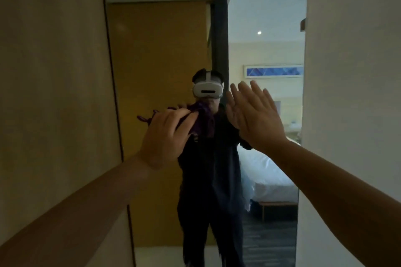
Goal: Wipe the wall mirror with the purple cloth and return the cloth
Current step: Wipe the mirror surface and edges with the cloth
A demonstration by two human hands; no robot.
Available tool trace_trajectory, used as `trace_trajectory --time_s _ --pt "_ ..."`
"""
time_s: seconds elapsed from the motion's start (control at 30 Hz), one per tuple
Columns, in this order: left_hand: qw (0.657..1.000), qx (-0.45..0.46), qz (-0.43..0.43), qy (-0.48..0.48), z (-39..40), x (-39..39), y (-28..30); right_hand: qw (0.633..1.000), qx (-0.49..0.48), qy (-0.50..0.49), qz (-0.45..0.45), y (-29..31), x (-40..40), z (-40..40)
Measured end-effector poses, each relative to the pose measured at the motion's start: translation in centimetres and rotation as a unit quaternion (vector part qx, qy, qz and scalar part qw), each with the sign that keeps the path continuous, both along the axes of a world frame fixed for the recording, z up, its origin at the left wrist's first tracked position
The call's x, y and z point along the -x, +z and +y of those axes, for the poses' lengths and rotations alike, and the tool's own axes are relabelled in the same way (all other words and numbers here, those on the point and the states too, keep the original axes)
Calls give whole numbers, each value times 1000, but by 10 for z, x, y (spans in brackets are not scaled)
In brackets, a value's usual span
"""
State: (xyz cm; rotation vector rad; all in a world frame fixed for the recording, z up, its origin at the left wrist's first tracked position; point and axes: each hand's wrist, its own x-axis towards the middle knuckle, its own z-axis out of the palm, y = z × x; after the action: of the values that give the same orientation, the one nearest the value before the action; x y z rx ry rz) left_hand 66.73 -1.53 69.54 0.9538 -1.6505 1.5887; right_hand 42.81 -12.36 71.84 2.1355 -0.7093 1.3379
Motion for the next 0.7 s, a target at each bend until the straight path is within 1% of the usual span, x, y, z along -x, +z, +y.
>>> trace_trajectory --time_s 0.07,0.17,0.3,0.4,0.5,0.57,0.7 --pt "1000 -1 9 10 19 -31 -5 1000 7 -1 16 -18 -34 12" --pt "999 9 17 26 37 -72 -11 997 34 -43 48 -34 -72 17" --pt "999 23 26 36 48 -108 -6 992 20 -116 36 -33 -92 15" --pt "998 38 31 45 49 -120 5 989 8 -139 39 -30 -97 10" --pt "996 61 36 58 44 -125 21 986 -13 -153 67 -32 -99 0" --pt "996 72 26 51 38 -126 34 985 -5 -158 68 -35 -102 -9" --pt "994 102 4 41 17 -117 65 988 36 -142 43 -41 -105 -21"
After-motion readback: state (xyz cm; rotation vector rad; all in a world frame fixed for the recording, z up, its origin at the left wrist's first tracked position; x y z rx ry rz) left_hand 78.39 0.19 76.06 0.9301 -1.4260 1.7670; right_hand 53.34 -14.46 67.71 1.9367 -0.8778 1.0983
